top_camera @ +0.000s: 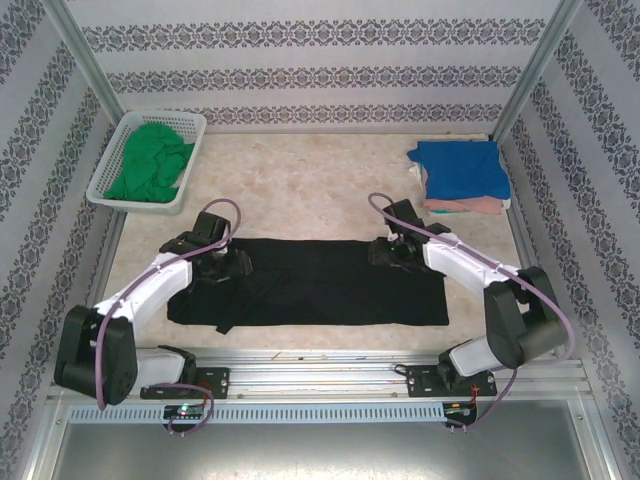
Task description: Fold and stack the t-shirts
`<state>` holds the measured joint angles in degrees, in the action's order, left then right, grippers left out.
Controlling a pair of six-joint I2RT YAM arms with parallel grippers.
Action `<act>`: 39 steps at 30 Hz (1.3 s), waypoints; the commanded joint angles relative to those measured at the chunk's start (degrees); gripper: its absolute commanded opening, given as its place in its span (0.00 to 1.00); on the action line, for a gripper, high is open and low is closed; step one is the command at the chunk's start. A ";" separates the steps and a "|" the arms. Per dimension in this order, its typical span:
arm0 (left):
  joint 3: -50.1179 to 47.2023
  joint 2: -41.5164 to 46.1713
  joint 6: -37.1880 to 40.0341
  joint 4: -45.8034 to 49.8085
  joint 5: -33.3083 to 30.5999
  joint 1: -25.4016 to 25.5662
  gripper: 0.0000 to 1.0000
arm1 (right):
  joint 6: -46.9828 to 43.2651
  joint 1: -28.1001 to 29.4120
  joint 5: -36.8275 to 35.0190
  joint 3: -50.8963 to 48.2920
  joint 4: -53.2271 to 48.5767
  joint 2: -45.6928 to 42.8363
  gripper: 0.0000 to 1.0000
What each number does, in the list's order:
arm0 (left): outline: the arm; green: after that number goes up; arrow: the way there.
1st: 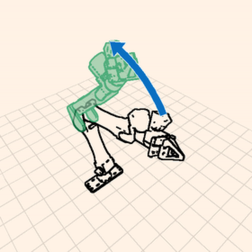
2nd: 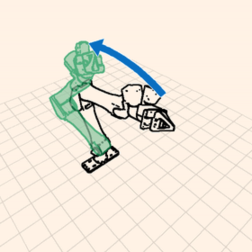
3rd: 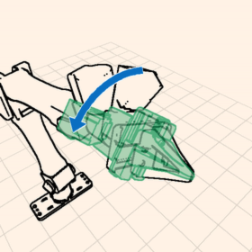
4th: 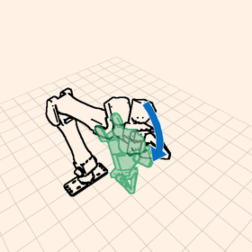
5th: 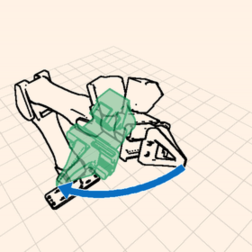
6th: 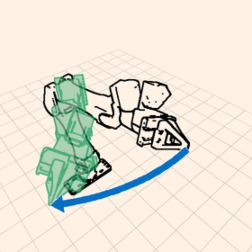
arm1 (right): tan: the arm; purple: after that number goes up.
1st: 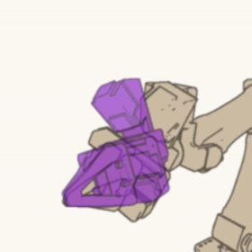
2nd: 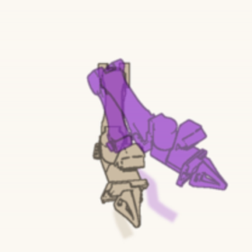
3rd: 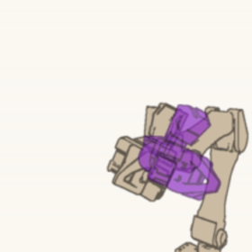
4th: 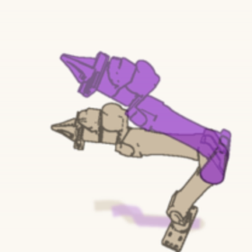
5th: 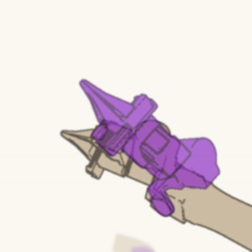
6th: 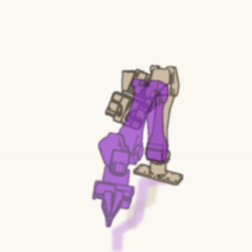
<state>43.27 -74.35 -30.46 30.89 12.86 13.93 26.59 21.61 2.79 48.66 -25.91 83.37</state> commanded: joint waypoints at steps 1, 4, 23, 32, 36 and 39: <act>2.81 -3.94 3.70 -4.52 -0.83 1.28 0.49 | -1.28 -1.40 1.01 -2.26 0.64 -1.66 0.51; 4.18 -9.27 4.22 -6.53 1.81 1.53 0.44 | -1.11 -2.20 0.72 -3.88 0.61 -2.59 0.51; 6.96 -5.77 6.36 1.21 5.07 9.72 0.00 | -1.75 -8.17 2.55 -9.68 0.40 -12.70 0.48; 1.66 1.95 1.06 1.49 5.25 17.46 0.03 | -2.10 -8.27 4.31 -8.94 1.22 -10.16 0.49; -0.63 0.45 -1.32 -1.63 6.99 20.48 0.06 | -2.09 -8.26 4.34 -8.85 1.36 -10.21 0.49; -1.94 0.30 -2.56 -2.86 7.49 22.04 0.13 | -2.09 -8.25 4.27 -8.94 1.19 -10.47 0.49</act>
<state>42.44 -73.91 -30.44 30.11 19.03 34.59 25.26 13.96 6.20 39.83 -24.97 73.01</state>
